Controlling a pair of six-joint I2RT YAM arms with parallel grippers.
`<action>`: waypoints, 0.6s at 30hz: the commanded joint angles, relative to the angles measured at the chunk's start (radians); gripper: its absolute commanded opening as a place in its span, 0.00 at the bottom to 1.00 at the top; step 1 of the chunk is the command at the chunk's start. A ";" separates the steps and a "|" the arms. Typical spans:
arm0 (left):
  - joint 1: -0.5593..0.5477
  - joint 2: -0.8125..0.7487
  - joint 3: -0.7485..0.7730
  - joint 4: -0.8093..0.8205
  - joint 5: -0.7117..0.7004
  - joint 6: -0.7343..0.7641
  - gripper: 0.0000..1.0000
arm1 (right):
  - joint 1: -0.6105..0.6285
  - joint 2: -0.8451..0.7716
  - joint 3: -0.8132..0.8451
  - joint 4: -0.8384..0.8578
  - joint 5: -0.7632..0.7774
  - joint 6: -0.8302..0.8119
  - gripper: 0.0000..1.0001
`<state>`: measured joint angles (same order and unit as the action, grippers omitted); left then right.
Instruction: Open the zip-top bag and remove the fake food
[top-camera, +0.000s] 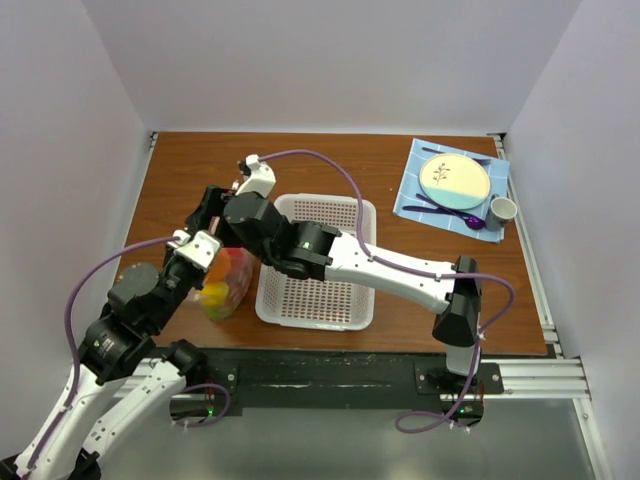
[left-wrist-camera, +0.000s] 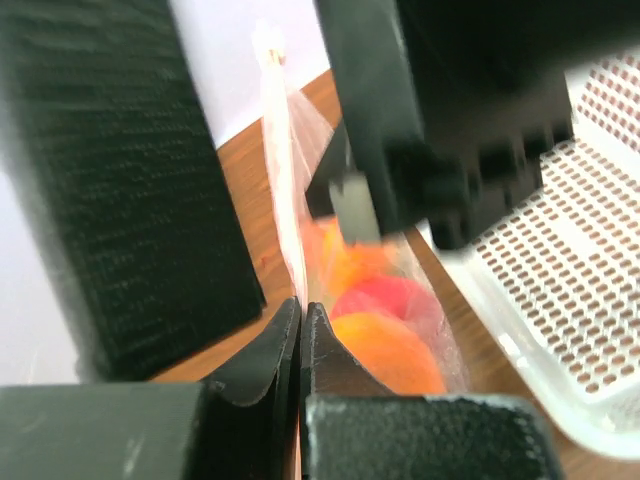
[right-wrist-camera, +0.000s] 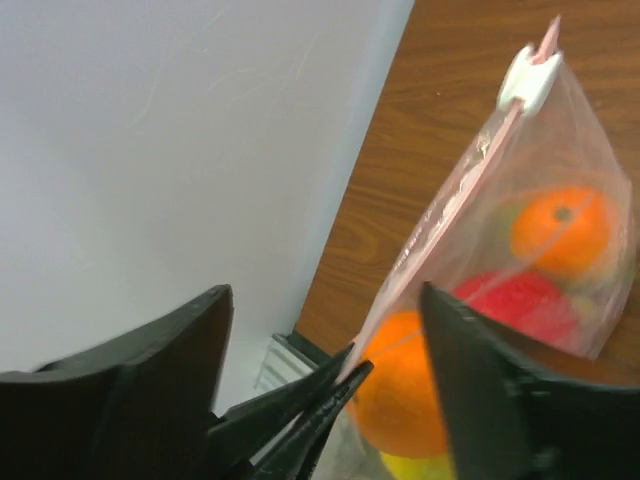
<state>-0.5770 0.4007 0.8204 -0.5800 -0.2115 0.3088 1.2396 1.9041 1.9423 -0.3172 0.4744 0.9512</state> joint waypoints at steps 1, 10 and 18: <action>-0.004 -0.010 0.083 -0.035 0.063 0.104 0.00 | 0.001 -0.109 0.006 0.061 -0.005 -0.168 0.99; -0.004 0.039 0.227 -0.079 0.099 0.207 0.00 | -0.009 -0.494 -0.501 0.308 -0.051 -0.666 0.99; -0.023 0.082 0.333 -0.190 0.253 0.357 0.00 | -0.029 -0.677 -0.827 0.557 -0.210 -1.026 0.98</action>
<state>-0.5861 0.4614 1.0733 -0.7601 -0.0708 0.5529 1.2129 1.2270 1.1698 0.0952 0.3790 0.1860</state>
